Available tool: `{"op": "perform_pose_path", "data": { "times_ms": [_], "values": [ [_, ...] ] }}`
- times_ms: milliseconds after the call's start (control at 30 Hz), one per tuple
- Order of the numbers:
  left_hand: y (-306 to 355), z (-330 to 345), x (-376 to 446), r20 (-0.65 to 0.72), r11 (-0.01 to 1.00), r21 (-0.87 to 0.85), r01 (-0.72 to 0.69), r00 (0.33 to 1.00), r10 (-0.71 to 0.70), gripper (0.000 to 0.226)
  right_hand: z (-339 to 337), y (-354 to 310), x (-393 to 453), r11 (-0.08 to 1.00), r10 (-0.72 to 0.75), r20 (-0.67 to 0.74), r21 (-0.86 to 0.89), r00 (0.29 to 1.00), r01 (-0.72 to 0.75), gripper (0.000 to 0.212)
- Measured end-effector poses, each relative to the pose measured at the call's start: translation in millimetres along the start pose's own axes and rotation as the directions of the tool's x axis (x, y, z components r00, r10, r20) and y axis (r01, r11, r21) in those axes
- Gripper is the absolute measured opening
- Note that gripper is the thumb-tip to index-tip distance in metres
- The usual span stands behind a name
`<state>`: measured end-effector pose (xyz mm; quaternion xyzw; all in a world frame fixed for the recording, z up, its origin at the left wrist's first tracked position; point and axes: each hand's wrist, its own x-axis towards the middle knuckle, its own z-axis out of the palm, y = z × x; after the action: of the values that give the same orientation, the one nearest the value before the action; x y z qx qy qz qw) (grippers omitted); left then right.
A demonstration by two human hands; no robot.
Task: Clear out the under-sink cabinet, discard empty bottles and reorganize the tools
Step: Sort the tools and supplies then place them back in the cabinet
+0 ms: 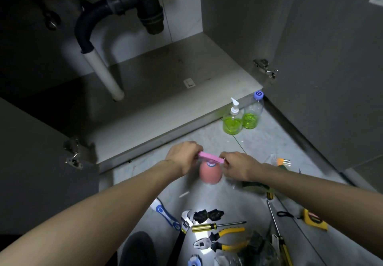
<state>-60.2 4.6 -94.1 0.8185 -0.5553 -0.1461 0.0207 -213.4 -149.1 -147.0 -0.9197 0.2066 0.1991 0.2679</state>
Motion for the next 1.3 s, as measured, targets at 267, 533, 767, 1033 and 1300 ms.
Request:
{"op": "perform_pose_path", "data": {
  "times_ms": [267, 533, 767, 1033, 1300],
  "values": [
    [0, 6, -13, -0.146, 0.96, -0.27, 0.069, 0.983, -0.112, 0.044, 4, -11, -24, 0.989, -0.147, -0.342, -0.055, 0.928, 0.137, 0.041],
    [-41, 17, -46, -0.043, 0.764, -0.448, 0.465, 0.842, -0.538, 0.038, -30, -46, 8, 0.995, 0.034, -0.524, 0.101, 0.851, 0.022, 0.03],
    [-58, 56, -82, 0.307, 0.705, -0.263, 0.658, 0.75, -0.586, 0.02, -47, -40, 49, 0.783, 0.415, -0.537, 0.621, 0.735, 0.012, 0.028],
    [-42, 89, -87, 0.444, 0.764, -0.188, 0.617, 0.747, -0.495, 0.019, -36, -25, 75, 0.635, 0.56, -0.434, 0.772, 0.706, -0.029, 0.022],
    [-24, 85, -73, 0.453, 0.797, -0.203, 0.568, 0.776, -0.438, 0.022, -42, -25, 73, 0.606, 0.472, -0.38, 0.795, 0.795, 0.02, 0.026]
  ]
}}
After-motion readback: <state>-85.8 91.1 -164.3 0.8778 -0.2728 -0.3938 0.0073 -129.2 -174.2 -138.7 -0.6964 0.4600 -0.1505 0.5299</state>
